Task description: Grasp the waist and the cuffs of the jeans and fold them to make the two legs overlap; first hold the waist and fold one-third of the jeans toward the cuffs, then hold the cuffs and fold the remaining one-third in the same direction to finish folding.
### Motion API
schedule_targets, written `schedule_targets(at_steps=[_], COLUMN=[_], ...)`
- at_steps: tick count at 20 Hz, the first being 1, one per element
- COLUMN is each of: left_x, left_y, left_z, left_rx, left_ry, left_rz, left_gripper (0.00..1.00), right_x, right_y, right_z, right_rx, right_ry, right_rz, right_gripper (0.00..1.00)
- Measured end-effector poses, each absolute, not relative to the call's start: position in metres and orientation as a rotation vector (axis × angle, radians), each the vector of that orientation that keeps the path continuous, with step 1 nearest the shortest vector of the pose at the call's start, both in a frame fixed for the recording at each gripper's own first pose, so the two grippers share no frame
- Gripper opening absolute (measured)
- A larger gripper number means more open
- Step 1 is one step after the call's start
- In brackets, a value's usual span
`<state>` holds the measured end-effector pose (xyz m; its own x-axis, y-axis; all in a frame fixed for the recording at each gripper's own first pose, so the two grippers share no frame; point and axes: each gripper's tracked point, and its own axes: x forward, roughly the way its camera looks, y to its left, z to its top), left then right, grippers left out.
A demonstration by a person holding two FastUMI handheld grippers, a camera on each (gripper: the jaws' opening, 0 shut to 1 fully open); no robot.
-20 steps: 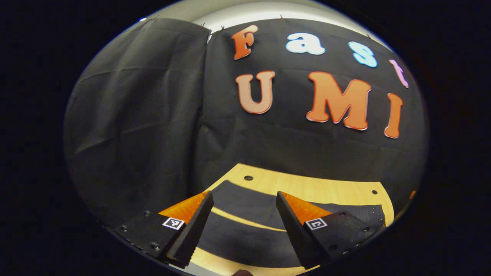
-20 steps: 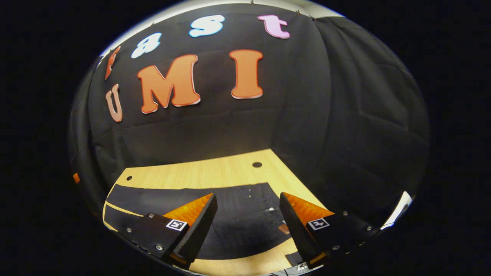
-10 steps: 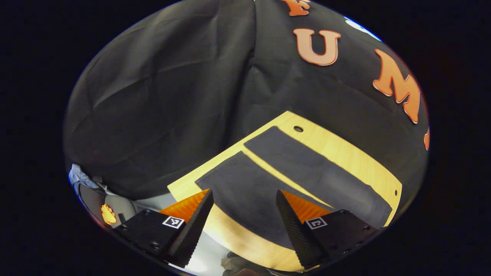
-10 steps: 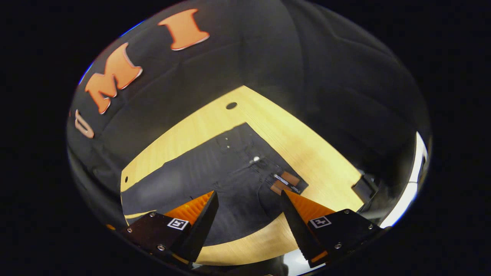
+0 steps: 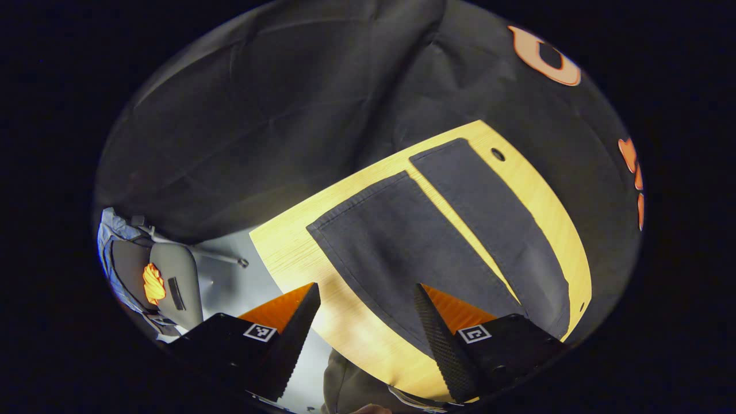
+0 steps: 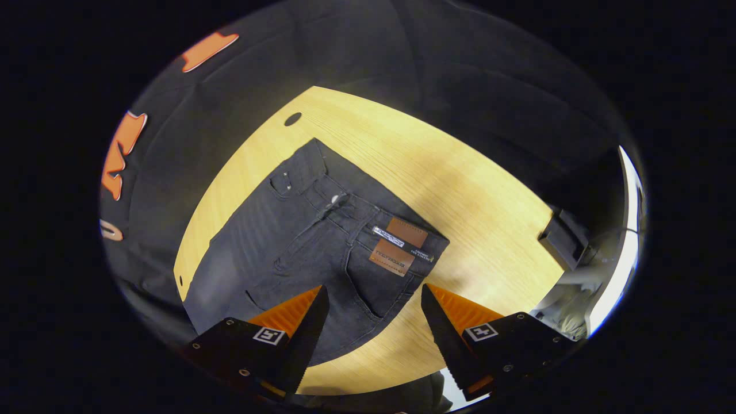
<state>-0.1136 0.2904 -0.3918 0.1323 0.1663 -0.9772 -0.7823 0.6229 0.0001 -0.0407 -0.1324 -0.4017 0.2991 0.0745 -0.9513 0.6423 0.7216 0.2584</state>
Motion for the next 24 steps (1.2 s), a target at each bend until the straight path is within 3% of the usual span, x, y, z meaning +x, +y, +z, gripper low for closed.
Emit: schedule_targets(at_steps=[5,11,17,19,22,23,24], left_x=[-0.101,-0.109,-0.107,-0.101,-0.083,-0.079,-0.077], left_y=[0.321,0.340,0.342,0.339,0.332,0.330,0.329], left_z=[-0.435,-0.477,-0.481,-0.482,-0.484,-0.486,-0.486], left_rx=[-0.685,-0.748,-0.810,-0.816,-0.806,-0.784,-0.767], left_ry=[1.440,1.532,1.517,1.508,1.488,1.487,1.472], left_rz=[0.816,0.912,0.973,0.974,0.951,0.927,0.890], left_gripper=[0.99,0.99,0.96,0.90,0.44,0.29,0.14], right_x=[-0.047,-0.044,-0.043,-0.044,-0.033,-0.034,-0.037], right_y=[-0.130,-0.129,-0.125,-0.121,-0.109,-0.110,-0.109], right_z=[-0.426,-0.443,-0.455,-0.457,-0.457,-0.457,-0.456], right_rx=[0.665,0.649,0.645,0.652,0.809,0.832,0.851], right_ry=[1.307,1.360,1.402,1.431,1.442,1.431,1.425], right_rz=[-0.499,-0.592,-0.661,-0.683,-0.742,-0.729,-0.692], right_gripper=[0.98,0.97,0.95,0.93,0.60,0.39,0.39])
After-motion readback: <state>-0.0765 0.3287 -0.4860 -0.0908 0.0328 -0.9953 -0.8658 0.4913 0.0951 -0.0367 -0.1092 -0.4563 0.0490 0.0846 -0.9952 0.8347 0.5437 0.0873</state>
